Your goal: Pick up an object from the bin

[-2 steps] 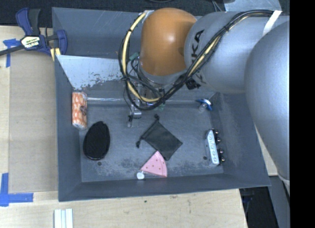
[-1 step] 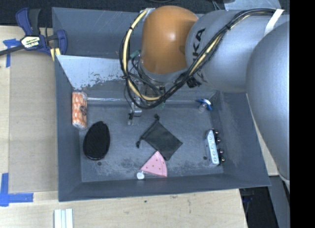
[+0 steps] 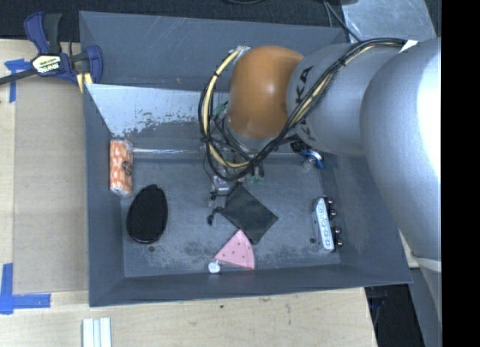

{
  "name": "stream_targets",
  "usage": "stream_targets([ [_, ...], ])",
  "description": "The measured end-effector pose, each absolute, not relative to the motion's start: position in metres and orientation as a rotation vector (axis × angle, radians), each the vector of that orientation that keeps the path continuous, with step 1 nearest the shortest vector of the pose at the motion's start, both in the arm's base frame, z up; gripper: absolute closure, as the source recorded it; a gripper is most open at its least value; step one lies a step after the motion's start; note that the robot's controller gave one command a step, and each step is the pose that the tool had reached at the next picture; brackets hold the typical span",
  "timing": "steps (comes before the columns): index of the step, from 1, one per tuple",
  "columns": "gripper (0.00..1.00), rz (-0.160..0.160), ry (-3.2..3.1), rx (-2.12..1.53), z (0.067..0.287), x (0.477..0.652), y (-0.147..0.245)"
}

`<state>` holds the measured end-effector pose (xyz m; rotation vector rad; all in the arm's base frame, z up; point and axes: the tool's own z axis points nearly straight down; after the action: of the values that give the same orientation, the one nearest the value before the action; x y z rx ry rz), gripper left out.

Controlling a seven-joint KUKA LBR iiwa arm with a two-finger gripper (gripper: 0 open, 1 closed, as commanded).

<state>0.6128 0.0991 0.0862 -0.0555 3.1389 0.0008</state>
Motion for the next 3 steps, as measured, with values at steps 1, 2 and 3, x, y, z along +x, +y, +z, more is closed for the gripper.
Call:
stream_targets([
  [1, 0.0, 0.002, 3.14, 0.027, 0.092, 0.569, 0.067],
  [2, 0.0, 0.001, 3.134, -0.117, 0.142, 0.6, 0.082],
  [3, 1.0, 0.001, 3.134, 0.143, 0.103, 0.595, 0.012],
])
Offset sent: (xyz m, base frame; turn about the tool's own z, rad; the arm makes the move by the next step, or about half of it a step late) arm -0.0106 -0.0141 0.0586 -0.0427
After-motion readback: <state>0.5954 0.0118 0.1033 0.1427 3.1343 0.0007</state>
